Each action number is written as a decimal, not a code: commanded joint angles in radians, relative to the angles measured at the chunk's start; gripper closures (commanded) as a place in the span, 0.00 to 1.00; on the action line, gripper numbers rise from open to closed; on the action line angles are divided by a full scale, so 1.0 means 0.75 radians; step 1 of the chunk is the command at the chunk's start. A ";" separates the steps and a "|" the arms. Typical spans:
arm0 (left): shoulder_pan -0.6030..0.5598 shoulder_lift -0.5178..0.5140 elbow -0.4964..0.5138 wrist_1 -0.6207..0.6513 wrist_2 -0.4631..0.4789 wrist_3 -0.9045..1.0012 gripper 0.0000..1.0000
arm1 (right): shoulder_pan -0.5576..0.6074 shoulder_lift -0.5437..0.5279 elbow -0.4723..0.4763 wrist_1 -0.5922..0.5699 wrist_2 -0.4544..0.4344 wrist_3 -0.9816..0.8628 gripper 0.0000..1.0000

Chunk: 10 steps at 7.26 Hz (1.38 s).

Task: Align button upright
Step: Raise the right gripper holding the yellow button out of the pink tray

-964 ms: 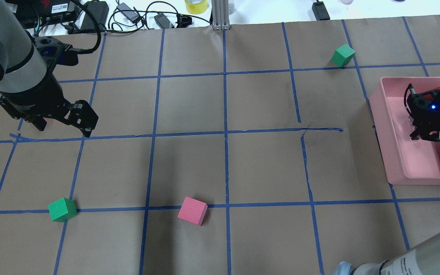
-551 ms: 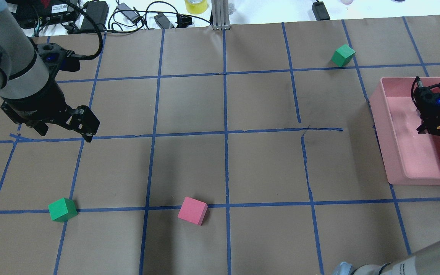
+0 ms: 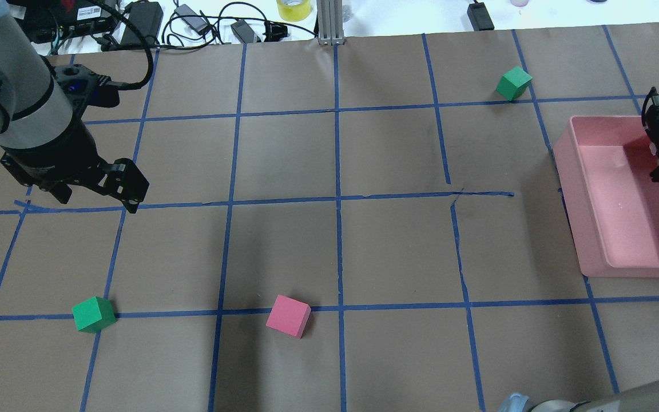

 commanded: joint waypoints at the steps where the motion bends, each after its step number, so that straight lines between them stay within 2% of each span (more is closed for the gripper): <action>1: -0.001 0.000 0.000 0.000 -0.001 0.000 0.00 | 0.010 -0.025 -0.049 0.115 0.021 0.119 1.00; 3: 0.001 0.000 0.000 0.000 -0.003 0.002 0.00 | 0.159 -0.044 -0.049 0.115 0.043 0.268 1.00; 5: 0.001 -0.002 0.000 0.008 -0.003 0.002 0.00 | 0.410 -0.048 -0.051 0.109 0.021 0.445 1.00; 7: 0.001 -0.002 0.002 0.010 -0.005 0.002 0.00 | 0.623 -0.032 -0.049 0.093 0.048 0.594 1.00; 8: 0.001 -0.002 0.006 0.012 -0.003 0.002 0.00 | 0.759 -0.003 -0.059 0.060 0.048 0.657 1.00; 10: 0.001 -0.012 0.014 0.023 -0.011 0.002 0.00 | 0.979 0.146 -0.126 -0.046 0.066 0.760 1.00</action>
